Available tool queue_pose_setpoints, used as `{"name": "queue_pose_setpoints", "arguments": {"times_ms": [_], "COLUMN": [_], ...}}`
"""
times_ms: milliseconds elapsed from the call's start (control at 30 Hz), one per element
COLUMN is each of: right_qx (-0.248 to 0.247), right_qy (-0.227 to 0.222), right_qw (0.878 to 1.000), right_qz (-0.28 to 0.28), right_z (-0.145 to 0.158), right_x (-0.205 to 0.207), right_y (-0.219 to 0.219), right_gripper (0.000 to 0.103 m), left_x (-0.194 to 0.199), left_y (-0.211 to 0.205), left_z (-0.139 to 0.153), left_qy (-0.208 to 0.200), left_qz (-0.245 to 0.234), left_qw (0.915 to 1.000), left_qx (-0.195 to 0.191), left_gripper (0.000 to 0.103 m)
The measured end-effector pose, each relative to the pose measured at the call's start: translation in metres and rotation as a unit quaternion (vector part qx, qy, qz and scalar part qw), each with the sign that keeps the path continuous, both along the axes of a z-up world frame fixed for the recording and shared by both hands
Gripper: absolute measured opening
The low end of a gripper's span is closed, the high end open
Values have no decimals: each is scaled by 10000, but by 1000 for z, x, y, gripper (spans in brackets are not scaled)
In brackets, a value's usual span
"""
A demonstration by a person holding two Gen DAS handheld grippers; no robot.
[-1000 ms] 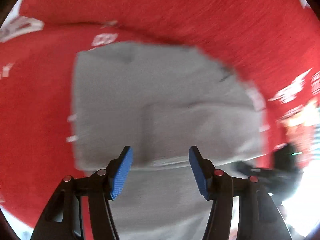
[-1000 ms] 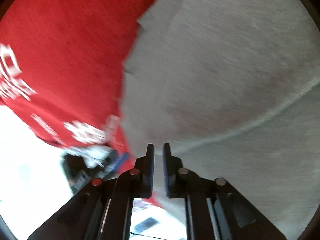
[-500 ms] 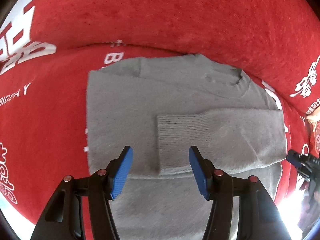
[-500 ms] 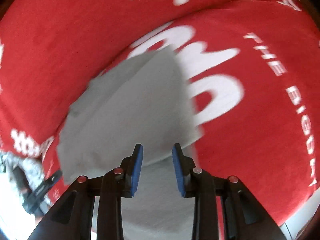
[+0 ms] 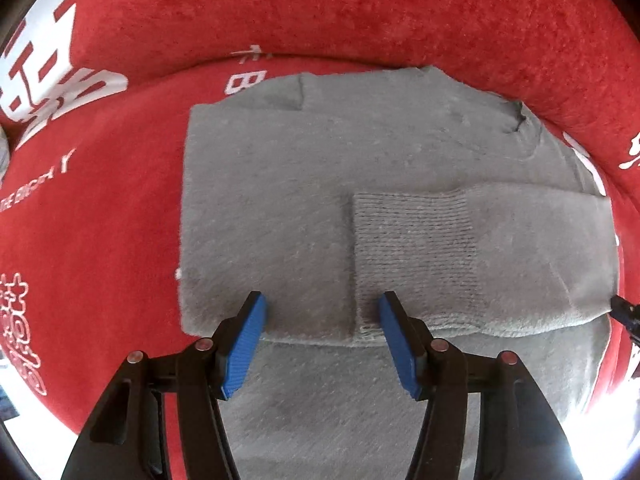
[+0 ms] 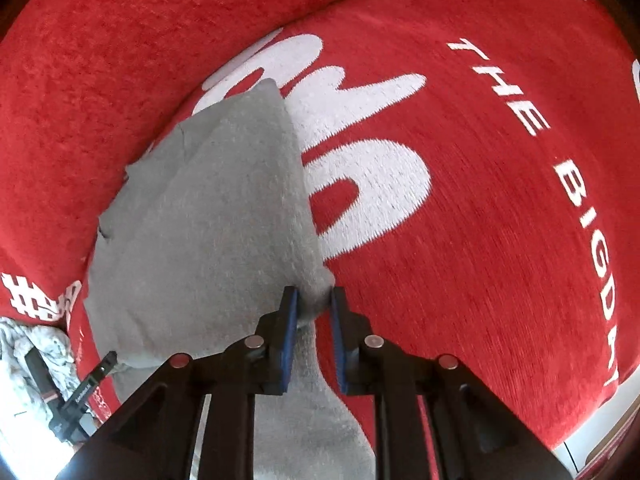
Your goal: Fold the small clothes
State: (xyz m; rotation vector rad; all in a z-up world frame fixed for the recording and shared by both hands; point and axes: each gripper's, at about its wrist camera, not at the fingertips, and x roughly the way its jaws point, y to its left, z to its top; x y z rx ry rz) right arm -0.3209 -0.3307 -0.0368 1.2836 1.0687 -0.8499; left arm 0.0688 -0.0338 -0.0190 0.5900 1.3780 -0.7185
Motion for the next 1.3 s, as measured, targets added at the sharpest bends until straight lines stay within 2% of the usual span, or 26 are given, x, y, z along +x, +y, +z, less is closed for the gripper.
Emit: {"name": "queue_pose_setpoints", "arguments": {"times_ms": [133,267,333,367,400,533,733,833,1067,1100,1133,1167,1200,1300], "right_qx": [-34,22,26,13,-8,42,227,273,414,431,443,453,459,461], "right_qy": [208,216,172,135,100,28,-133,-165,-215,-228,-246,-266,-291,-373], "right_qw": [9994,9990,9988,9987,9983,9966,9955,9945,9920,9918,9915,9911,9906,9895], "right_qz": [272,382,447,497,573,828,907,993,1170,1185,1202,1226,1253,1316], "right_z": [9,15,20,23,26,32,38,40,39,39,39,39,39,40], "right_x": [0,-1,0,2,4,13,18,22,19,18,17,16,15,13], "right_y": [14,31,39,44,49,63,74,75,74,75,75,75,75,75], "right_gripper": [21,22,36,47,50,50,55,63,67,70,71,73,76,81], "left_x": [-1,-6,-12,-15,-19,-31,-54,-60,-75,-78,-79,-81,-84,-92], "left_y": [8,20,22,24,25,26,26,25,21,21,22,23,24,25], "left_z": [9,12,15,17,19,26,37,41,42,42,43,44,47,52], "left_qy": [-8,61,48,35,40,114,54,98,215,257,282,260,205,154], "left_qz": [55,146,133,113,91,16,-13,1,5,32,64,110,138,143], "left_qw": [10000,9996,9995,9996,9996,9995,9992,9991,9986,9986,9986,9988,9991,9995], "left_qx": [69,221,264,273,276,291,390,408,476,462,435,393,337,252], "left_gripper": [60,60,60,60,60,60,60,60,60,66,87,97,102,102]}}
